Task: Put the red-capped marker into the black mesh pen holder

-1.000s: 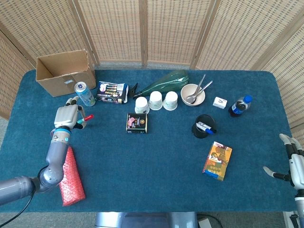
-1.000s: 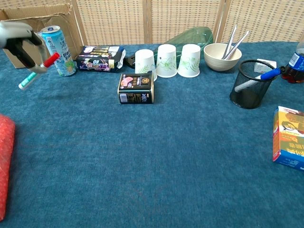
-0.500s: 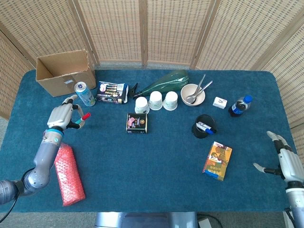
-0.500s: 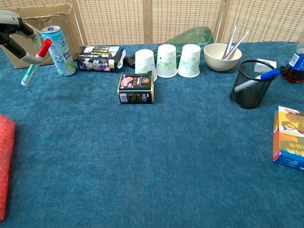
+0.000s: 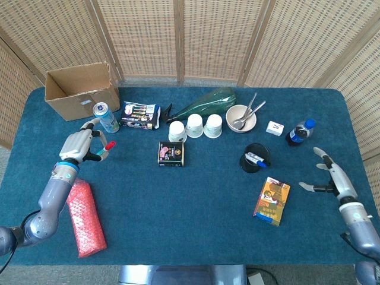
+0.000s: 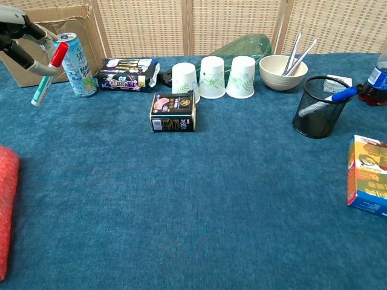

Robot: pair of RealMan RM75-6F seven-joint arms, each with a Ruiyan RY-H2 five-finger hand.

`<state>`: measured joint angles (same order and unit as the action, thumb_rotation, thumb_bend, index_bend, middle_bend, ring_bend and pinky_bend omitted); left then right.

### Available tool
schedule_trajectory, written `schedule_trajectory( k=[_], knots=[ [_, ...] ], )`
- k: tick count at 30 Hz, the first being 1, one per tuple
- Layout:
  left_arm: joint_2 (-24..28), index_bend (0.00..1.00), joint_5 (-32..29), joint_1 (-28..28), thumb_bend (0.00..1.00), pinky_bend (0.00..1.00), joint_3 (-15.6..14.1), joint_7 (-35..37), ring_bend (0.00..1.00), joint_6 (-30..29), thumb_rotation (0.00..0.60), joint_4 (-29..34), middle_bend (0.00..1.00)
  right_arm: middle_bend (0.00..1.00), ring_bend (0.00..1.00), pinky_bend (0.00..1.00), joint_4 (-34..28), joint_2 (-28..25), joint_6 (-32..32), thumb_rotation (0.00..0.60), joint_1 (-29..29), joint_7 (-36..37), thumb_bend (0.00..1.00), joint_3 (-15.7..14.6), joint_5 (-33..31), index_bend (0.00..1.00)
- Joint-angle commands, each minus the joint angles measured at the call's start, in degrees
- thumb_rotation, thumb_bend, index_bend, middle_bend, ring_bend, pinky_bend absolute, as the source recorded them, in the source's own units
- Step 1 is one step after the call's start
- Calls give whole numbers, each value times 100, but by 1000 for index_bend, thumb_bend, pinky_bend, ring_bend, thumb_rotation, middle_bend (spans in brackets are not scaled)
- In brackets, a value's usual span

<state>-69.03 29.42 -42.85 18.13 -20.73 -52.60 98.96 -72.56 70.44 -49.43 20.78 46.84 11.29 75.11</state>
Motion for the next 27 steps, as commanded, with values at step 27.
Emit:
schedule_trajectory(
  k=[27],
  knots=[
    [71, 588, -67, -263, 378, 289, -194, 245, 28, -60, 600, -17, 44, 0, 0, 213, 343, 1107, 548, 600, 959, -1251, 0, 483, -953, 0]
  ],
)
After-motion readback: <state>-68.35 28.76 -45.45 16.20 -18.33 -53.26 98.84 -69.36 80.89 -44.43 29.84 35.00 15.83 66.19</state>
